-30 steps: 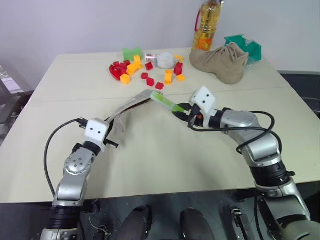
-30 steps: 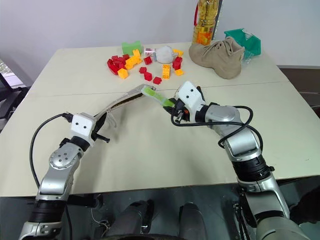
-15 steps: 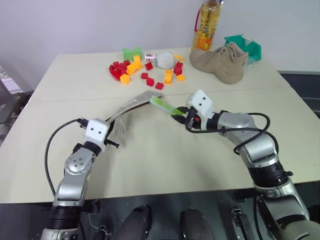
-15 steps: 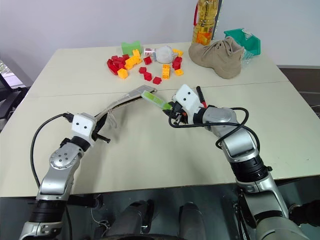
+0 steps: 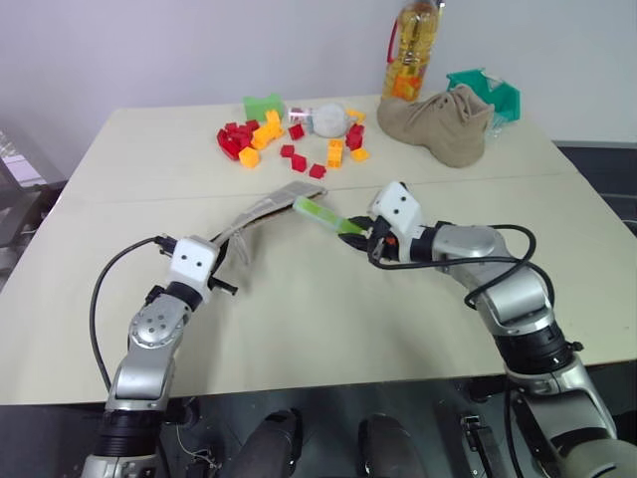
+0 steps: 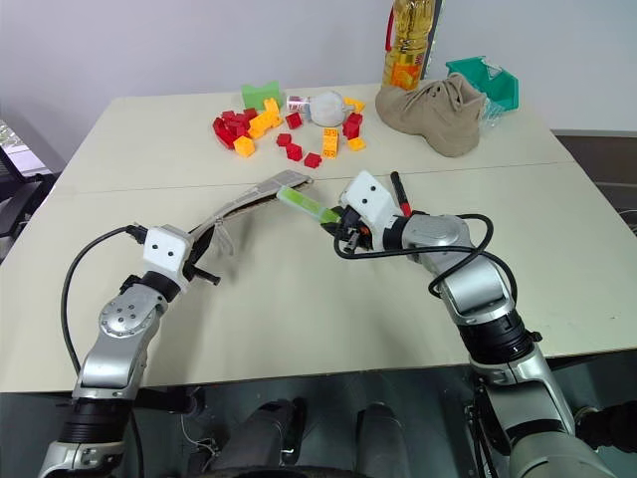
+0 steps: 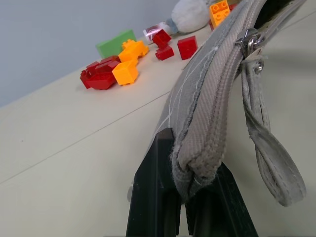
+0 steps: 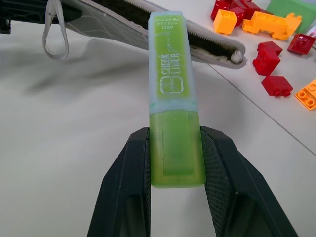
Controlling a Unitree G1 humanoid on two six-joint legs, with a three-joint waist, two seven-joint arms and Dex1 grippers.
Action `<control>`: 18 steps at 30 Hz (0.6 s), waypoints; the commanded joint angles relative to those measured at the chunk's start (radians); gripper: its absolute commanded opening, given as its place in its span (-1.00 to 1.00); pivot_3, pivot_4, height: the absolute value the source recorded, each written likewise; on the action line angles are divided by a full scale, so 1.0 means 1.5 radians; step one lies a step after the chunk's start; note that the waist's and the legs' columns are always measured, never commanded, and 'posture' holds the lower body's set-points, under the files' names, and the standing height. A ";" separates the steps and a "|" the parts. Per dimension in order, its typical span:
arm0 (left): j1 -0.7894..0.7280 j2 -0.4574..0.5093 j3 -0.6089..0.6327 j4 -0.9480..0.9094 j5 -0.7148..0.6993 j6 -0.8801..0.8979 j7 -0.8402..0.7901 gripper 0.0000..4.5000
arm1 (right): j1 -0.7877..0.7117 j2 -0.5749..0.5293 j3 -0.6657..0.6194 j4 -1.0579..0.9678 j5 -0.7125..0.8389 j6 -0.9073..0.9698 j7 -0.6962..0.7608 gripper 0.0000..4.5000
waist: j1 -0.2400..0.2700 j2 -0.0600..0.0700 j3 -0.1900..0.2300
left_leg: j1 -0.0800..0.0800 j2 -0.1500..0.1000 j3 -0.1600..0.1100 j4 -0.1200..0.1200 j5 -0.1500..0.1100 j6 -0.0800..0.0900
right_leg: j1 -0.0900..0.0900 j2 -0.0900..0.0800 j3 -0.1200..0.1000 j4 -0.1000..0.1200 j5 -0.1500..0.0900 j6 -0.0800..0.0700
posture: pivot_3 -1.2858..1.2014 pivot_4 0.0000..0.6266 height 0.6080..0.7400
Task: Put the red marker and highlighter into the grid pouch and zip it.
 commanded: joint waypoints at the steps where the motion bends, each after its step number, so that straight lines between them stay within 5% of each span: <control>1: -0.007 0.000 -0.003 -0.028 -0.002 -0.016 0.001 -1.00 | -0.006 -0.003 -0.004 -0.021 0.003 -0.002 -0.001 -0.62 | 0.000 0.000 0.000 | 0.000 0.000 0.000 0.000 0.000 0.000 | 0.000 0.000 0.000 0.000 0.000 0.000 | 0.03 -0.52 1.00; 18: 0.010 0.062 -0.050 -0.028 0.044 -0.117 -0.056 -1.00 | -0.035 -0.049 0.028 -0.010 -0.033 0.044 0.006 -0.62 | 0.000 0.000 0.000 | 0.000 0.000 0.000 0.000 0.000 0.000 | 0.000 0.000 0.000 0.000 0.000 0.000 | 0.03 -0.52 1.00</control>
